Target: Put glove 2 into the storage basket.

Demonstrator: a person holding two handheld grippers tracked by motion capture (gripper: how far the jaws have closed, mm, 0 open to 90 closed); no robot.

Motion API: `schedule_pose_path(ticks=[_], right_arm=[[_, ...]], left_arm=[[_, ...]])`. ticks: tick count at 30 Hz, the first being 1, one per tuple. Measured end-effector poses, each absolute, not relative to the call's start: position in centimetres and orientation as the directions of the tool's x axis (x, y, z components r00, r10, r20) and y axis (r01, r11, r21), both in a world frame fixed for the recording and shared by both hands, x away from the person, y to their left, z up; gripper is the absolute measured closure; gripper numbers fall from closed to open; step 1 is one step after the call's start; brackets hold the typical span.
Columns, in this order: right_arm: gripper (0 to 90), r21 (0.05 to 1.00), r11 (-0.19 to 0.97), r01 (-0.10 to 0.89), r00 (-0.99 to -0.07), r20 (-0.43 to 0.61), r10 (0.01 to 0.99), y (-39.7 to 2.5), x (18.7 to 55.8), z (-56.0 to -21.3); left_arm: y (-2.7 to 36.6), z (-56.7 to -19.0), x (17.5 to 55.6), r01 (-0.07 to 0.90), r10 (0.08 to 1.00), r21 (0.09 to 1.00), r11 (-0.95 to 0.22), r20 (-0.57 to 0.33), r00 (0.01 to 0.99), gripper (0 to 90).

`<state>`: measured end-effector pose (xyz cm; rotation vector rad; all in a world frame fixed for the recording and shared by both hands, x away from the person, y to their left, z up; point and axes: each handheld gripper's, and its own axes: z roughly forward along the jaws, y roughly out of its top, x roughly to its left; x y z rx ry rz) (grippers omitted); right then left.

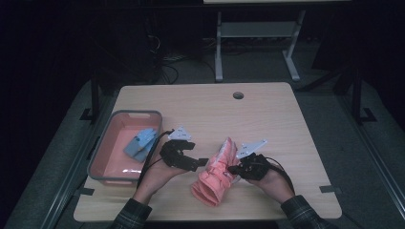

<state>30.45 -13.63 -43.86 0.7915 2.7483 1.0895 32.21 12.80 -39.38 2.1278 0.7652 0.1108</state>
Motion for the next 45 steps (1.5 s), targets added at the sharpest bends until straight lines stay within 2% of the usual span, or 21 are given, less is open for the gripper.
schedule_pose_path(ticks=[9, 18, 35, 42, 45], right_arm=[[90.0, 0.624, 0.666, 0.41, -0.873, 0.057, 0.484, -12.9, 30.4, -44.4], [90.0, 0.622, 0.661, 0.42, -0.87, 0.068, 0.489, -12.8, 30.3, -44.4], [90.0, 0.611, 0.677, 0.41, -0.873, 0.048, 0.486, -12.6, 30.3, -44.6], [90.0, 0.612, 0.679, 0.405, -0.876, 0.046, 0.48, -12.6, 30.3, -44.7], [90.0, 0.611, 0.682, 0.401, -0.878, 0.044, 0.477, -12.6, 30.3, -44.7]], left_arm=[[10.4, -39.6, 32.6, 0.464, 0.518, 0.734, -0.496, -0.179, 0.837, 15.8], [7.6, -41.2, 33.4, 0.467, 0.481, 0.693, -0.549, -0.194, 0.855, 15.0], [8.2, -45.8, 35.1, 0.633, 0.462, 0.572, -0.522, -0.435, 0.773, 12.3], [8.0, -46.2, 35.4, 0.64, 0.432, 0.562, -0.524, -0.472, 0.768, 12.5], [7.9, -46.4, 35.4, 0.639, 0.405, 0.562, -0.525, -0.495, 0.769, 15.2]])
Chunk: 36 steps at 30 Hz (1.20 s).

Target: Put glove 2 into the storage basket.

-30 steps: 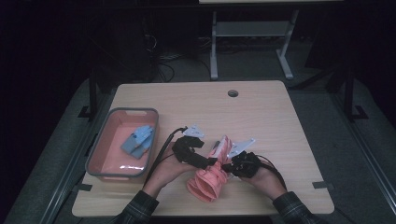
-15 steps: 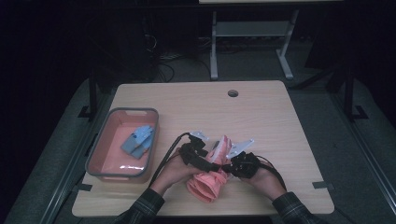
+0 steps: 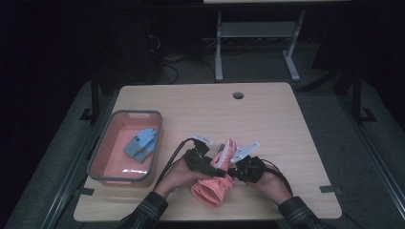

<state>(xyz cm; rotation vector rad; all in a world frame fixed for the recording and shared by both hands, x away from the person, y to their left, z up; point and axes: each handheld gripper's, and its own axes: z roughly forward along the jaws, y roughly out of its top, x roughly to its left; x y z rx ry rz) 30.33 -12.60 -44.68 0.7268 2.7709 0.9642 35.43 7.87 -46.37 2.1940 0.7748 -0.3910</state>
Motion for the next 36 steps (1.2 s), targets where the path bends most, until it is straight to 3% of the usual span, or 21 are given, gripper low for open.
schedule_pose_path(ticks=[9, 24, 29, 36], right_arm=[[90.0, 0.615, 0.683, 0.395, -0.879, 0.035, 0.476, -12.5, 30.4, -44.8], [89.3, 0.642, 0.648, 0.409, -0.879, 0.085, 0.47, -13.5, 30.5, -44.6], [73.7, 0.676, 0.593, 0.437, -0.863, 0.13, 0.488, -15.0, 30.2, -43.7], [42.1, 0.721, 0.506, 0.473, -0.794, 0.1, 0.599, -19.1, 29.6, -43.6]], left_arm=[[8.0, -46.6, 35.8, 0.657, 0.373, 0.539, -0.527, -0.547, 0.749, 30.2], [8.6, -46.3, 35.9, 0.672, 0.392, 0.535, -0.512, -0.55, 0.737, 53.6], [8.6, -45.9, 35.8, 0.666, 0.4, 0.541, -0.514, -0.536, 0.744, 56.8], [8.8, -45.3, 35.6, 0.675, 0.397, 0.547, -0.496, -0.548, 0.736, 58.8]])
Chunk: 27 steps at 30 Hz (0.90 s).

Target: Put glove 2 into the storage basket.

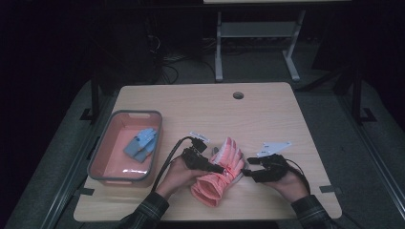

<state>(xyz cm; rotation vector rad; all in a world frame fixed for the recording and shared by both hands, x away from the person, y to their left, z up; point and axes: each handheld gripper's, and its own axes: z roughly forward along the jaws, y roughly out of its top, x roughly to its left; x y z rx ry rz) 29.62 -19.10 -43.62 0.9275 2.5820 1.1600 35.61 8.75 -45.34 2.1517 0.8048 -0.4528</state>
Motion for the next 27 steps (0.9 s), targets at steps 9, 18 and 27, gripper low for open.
schedule_pose_path(ticks=[9, 18, 27], right_arm=[[20.9, 0.681, 0.441, 0.585, -0.662, 0.086, 0.745, -22.3, 31.1, -46.5], [14.3, 0.687, 0.442, 0.577, -0.628, 0.026, 0.778, -22.2, 31.7, -47.7], [10.9, 0.719, 0.415, 0.558, -0.626, 0.037, 0.779, -22.2, 31.9, -48.2]], left_arm=[[9.3, -43.7, 35.3, 0.65, 0.405, 0.582, -0.488, -0.509, 0.76, 58.9], [9.9, -42.1, 35.0, 0.615, 0.41, 0.619, -0.489, -0.459, 0.788, 58.7], [10.9, -40.6, 34.9, 0.612, 0.423, 0.64, -0.464, -0.447, 0.788, 58.6]])
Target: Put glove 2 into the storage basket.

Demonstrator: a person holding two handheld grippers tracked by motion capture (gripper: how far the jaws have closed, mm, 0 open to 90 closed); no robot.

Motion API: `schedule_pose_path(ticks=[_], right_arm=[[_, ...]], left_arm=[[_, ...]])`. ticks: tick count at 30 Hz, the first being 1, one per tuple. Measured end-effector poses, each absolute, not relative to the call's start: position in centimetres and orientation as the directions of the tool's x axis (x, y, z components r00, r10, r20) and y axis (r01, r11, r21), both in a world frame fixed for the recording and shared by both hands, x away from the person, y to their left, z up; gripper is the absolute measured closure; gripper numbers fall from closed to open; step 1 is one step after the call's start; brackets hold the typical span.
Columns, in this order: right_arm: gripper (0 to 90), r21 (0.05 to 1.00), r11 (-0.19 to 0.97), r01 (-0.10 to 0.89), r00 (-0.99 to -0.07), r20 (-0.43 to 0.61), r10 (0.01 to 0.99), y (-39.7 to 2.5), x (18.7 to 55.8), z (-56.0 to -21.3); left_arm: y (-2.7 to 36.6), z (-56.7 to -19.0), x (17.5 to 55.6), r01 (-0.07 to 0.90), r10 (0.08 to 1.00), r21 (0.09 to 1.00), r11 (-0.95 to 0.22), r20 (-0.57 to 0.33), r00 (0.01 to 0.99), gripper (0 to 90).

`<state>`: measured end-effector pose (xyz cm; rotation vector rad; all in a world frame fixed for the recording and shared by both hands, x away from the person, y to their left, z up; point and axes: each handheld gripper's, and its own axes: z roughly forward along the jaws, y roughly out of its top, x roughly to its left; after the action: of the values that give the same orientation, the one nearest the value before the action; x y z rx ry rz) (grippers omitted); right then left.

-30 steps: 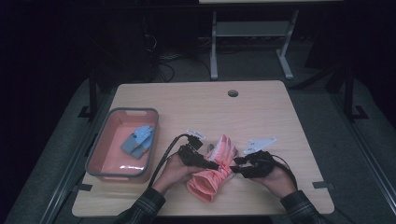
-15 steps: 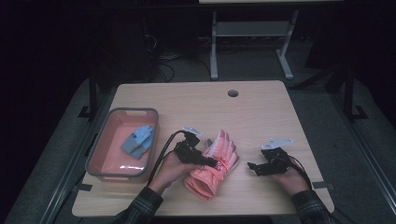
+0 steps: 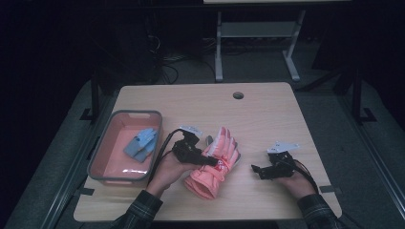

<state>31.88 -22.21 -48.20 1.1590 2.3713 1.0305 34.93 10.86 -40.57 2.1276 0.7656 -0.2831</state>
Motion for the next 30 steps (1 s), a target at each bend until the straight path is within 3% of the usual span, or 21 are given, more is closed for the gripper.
schedule_pose_path(ticks=[30], right_arm=[[10.2, 0.719, 0.417, 0.557, -0.629, 0.036, 0.777, -22.2, 31.9, -48.2]], left_arm=[[17.3, -34.5, 36.8, 0.633, 0.513, 0.672, -0.384, -0.415, 0.751, 58.1]])
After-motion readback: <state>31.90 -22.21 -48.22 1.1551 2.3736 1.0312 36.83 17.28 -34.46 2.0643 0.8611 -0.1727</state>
